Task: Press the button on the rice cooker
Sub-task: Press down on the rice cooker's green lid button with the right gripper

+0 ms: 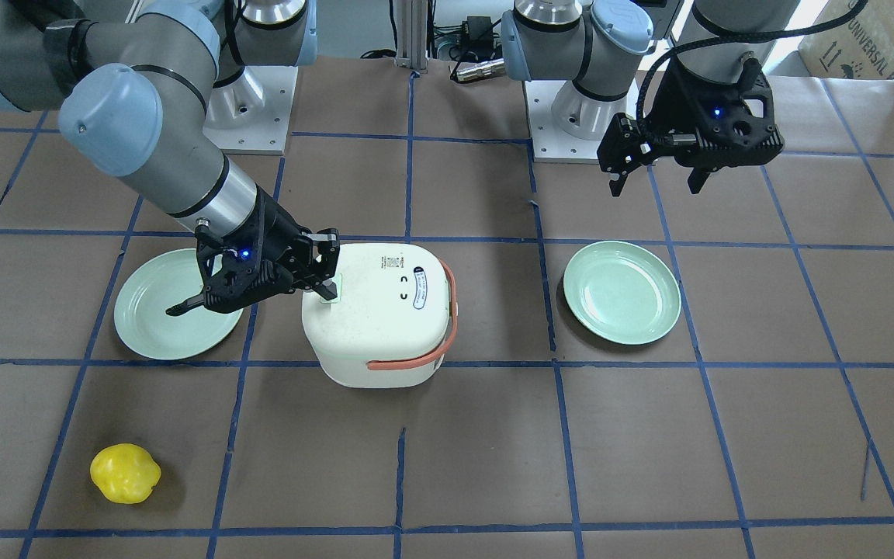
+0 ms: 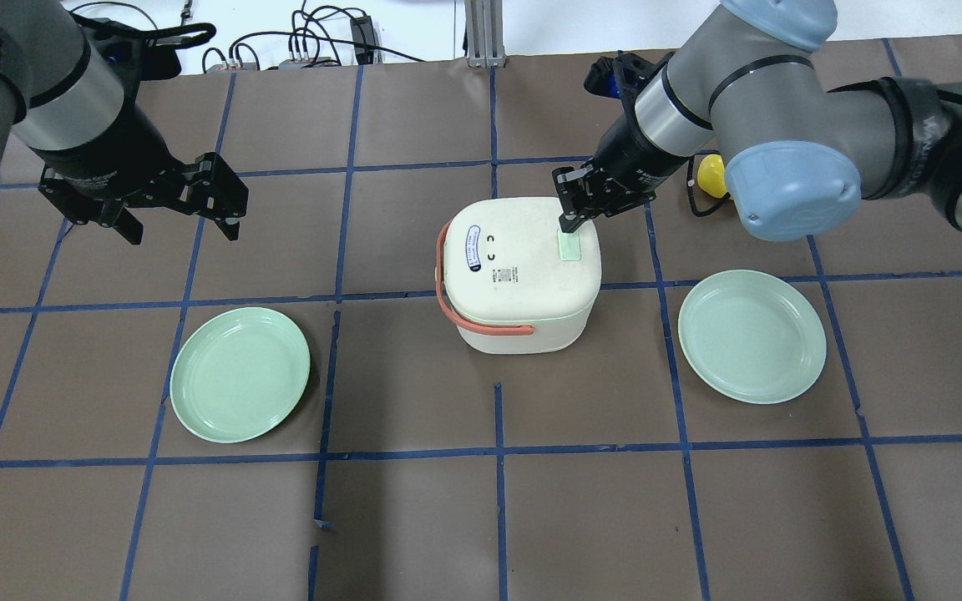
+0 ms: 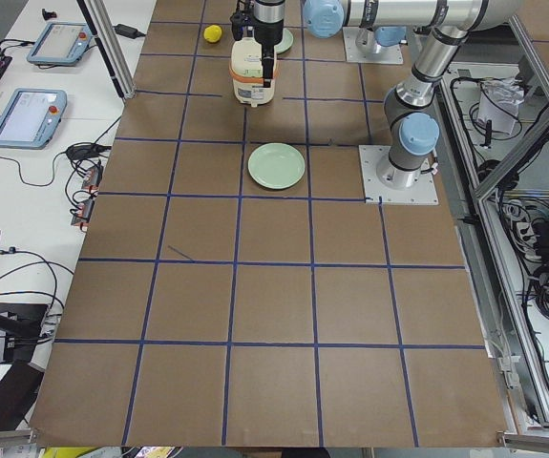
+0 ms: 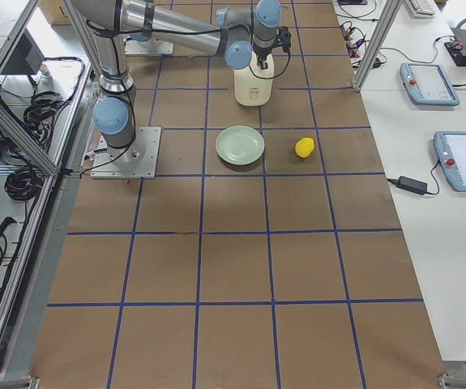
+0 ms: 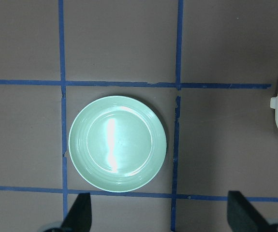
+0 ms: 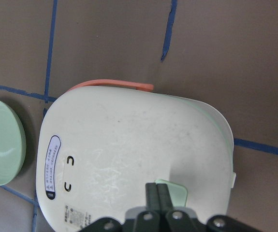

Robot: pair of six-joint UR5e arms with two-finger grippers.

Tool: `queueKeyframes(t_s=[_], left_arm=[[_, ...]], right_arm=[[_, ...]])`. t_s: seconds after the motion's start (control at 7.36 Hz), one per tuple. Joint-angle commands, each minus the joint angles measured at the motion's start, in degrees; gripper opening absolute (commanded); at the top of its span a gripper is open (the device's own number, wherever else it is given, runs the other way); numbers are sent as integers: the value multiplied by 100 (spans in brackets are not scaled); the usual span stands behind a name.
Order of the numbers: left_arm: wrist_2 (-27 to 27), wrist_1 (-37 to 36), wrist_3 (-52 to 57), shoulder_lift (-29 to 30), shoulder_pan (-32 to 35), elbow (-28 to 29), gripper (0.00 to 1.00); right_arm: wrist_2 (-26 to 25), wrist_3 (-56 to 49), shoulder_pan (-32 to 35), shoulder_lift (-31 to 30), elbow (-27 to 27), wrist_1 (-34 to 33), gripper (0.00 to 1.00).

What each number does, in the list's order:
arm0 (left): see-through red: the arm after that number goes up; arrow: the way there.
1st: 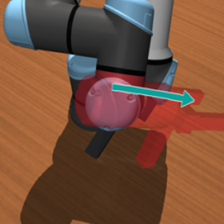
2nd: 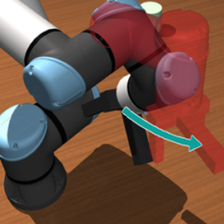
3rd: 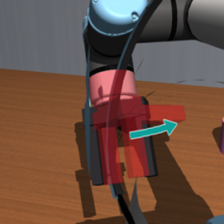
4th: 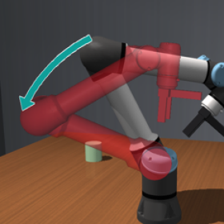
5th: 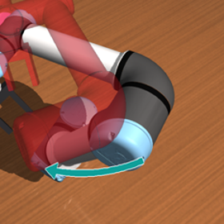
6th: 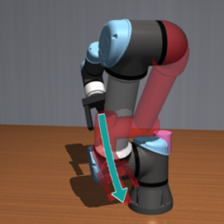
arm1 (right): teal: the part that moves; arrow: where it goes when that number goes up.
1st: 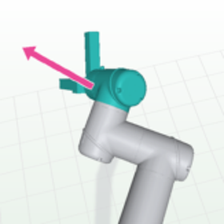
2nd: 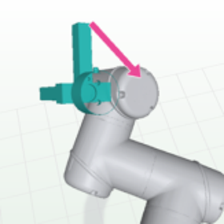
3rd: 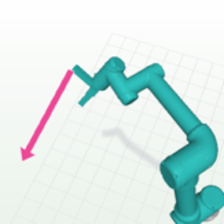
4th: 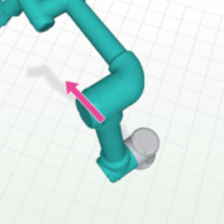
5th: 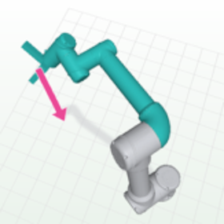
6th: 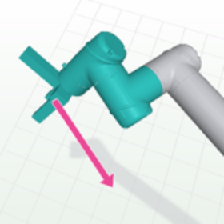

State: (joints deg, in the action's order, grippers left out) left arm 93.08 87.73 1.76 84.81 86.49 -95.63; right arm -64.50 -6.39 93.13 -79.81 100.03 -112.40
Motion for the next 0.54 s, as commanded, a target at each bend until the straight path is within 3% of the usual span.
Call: queueKeyframes(t_s=[0.0,0.41], left_arm=[[0,-2,0,0,0,0,100],[0,-2,0,0,0,0,100]], right_arm=[[7,-29,-5,9,8,-18,6],[7,-12,-5,79,140,-300,6]])
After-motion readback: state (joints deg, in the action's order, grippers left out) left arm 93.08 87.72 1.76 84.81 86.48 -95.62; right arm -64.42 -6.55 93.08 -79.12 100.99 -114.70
